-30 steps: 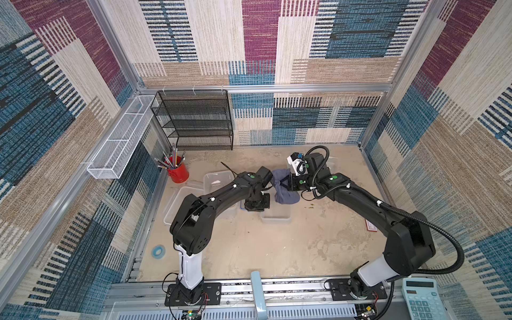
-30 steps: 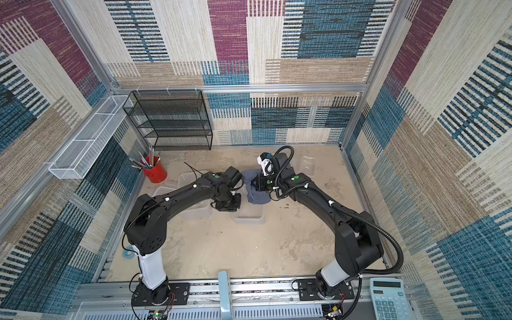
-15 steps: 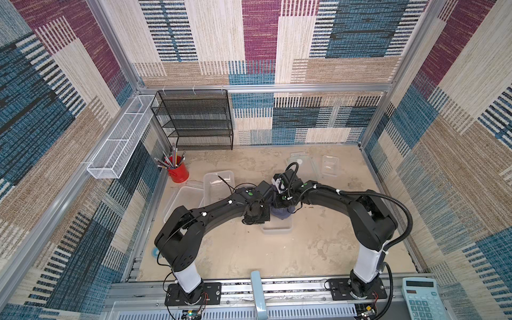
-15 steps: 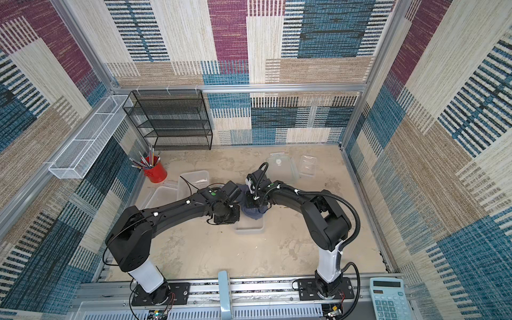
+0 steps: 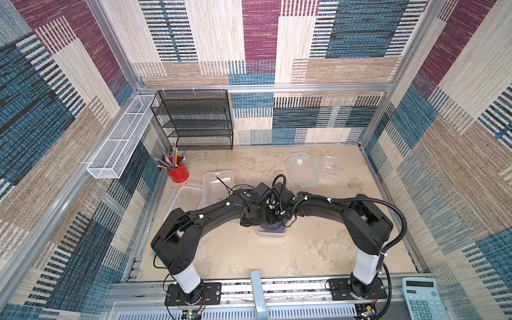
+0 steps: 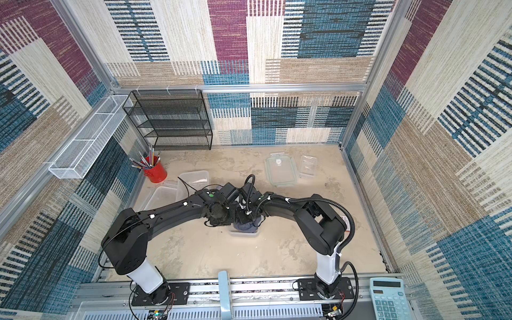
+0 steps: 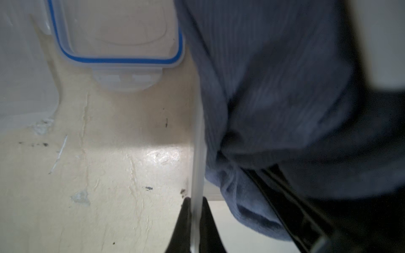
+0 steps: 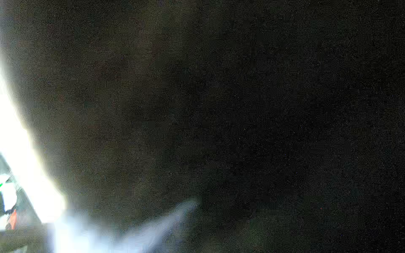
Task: Wipe the insides of the lunch boxes
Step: Wipe the dirt inside the lunch box.
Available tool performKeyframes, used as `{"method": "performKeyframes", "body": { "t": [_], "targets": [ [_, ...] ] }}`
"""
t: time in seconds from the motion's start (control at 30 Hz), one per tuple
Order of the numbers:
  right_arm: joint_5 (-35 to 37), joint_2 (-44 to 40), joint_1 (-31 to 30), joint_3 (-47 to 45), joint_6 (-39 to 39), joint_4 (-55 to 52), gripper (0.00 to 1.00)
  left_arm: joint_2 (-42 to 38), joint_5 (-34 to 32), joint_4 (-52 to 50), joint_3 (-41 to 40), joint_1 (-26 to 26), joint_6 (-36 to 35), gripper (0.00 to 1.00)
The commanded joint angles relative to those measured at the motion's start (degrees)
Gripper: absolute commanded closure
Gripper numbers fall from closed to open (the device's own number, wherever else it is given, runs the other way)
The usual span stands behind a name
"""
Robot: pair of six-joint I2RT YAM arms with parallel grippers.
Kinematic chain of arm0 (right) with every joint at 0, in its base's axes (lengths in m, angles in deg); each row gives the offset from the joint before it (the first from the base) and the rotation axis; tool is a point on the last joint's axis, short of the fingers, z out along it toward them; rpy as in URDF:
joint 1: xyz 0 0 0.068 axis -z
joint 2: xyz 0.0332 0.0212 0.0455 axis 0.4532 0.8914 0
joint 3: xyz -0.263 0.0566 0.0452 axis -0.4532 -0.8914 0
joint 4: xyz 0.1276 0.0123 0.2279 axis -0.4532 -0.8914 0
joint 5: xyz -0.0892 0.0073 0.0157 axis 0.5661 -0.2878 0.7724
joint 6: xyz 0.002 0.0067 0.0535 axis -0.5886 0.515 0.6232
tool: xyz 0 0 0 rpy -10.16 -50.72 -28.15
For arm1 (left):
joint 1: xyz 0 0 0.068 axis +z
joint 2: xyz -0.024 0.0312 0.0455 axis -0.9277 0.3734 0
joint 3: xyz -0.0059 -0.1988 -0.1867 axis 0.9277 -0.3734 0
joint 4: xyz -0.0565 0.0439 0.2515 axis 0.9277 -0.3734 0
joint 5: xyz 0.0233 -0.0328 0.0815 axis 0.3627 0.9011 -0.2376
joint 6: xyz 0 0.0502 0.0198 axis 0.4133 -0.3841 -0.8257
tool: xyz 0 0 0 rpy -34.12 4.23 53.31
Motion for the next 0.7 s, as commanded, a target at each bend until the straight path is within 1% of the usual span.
{"method": "performKeyframes", "body": {
  "t": [0.0, 0.07, 0.13, 0.23, 0.3, 0.37, 0.47, 0.6, 0.67],
  "targets": [
    [-12.0, -1.3, -0.9, -3.4, -0.8, -6.8, 1.00, -0.4, -2.0, 4.6, 0.3, 0.6, 2.7, 1.00],
    [-9.8, -2.7, -0.9, -4.6, -2.0, -9.3, 1.00, -0.3, -1.9, 4.3, 0.1, 1.0, 2.6, 1.00],
    [-5.1, -3.6, -0.9, -5.4, -2.4, -12.3, 1.00, 0.1, -1.8, 3.4, 0.2, 1.1, 1.9, 1.00],
    [6.2, -3.3, -0.6, -4.4, -2.1, -17.5, 1.00, 1.0, -1.9, 0.5, 0.7, 1.1, 0.4, 1.00],
    [16.2, -2.5, -0.4, -2.4, -1.2, -20.1, 1.00, 1.4, -1.8, -1.0, 0.5, 1.1, -0.9, 1.00],
    [21.4, -1.9, 0.2, -0.7, -0.8, -20.4, 1.00, 0.8, -1.2, -1.4, -0.7, 1.0, -1.5, 1.00],
    [23.8, -1.9, 2.6, 1.9, -0.5, -18.9, 1.00, -0.7, 0.0, -1.4, -2.4, 1.0, -2.5, 1.00],
    [26.7, -1.7, 7.1, 5.6, -0.6, -17.2, 1.00, -2.9, 0.1, -2.5, -5.3, 1.0, -3.7, 1.00],
    [27.1, -1.3, 8.8, 7.7, -0.7, -15.9, 1.00, -3.5, 1.0, -2.5, -6.6, 1.0, -4.0, 1.00]
  ]
}}
